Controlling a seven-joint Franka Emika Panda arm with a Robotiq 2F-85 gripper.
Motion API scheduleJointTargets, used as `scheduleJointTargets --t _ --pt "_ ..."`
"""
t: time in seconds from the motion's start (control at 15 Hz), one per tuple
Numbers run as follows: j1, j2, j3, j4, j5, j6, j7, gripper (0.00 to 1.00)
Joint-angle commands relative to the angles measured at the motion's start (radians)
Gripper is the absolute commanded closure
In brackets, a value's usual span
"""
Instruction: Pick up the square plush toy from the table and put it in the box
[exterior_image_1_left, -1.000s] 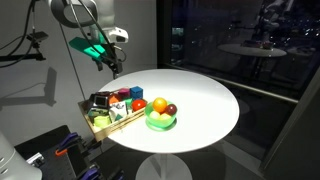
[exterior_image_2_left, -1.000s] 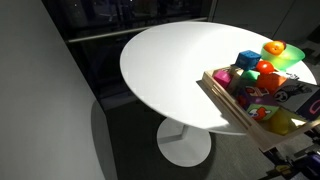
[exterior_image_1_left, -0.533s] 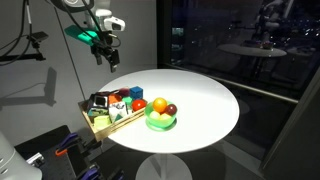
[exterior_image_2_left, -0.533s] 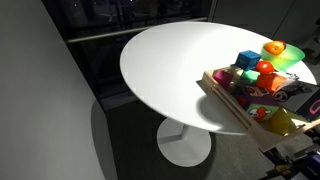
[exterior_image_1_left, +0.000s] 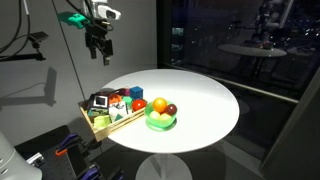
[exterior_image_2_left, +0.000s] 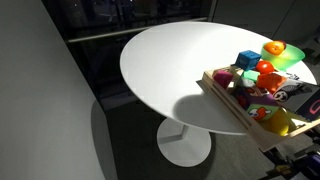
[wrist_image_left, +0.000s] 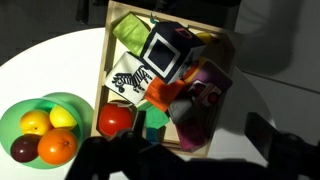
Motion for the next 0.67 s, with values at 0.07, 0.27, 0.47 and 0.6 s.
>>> scheduleJointTargets --t 0.07,0.27,0.47,0.6 --pt "-0.025 -0.006 0.029 0.049 -0.051 -0.066 0.072 0.00" --pt "-0.014 -0.001 0.019 0.025 -0.030 -0.031 0.040 0.00" --pt "-0.014 0.004 0.021 0.025 -0.030 -0.031 0.040 0.00" --pt "-0.014 0.004 0.021 0.025 -0.030 -0.031 0.040 0.00"
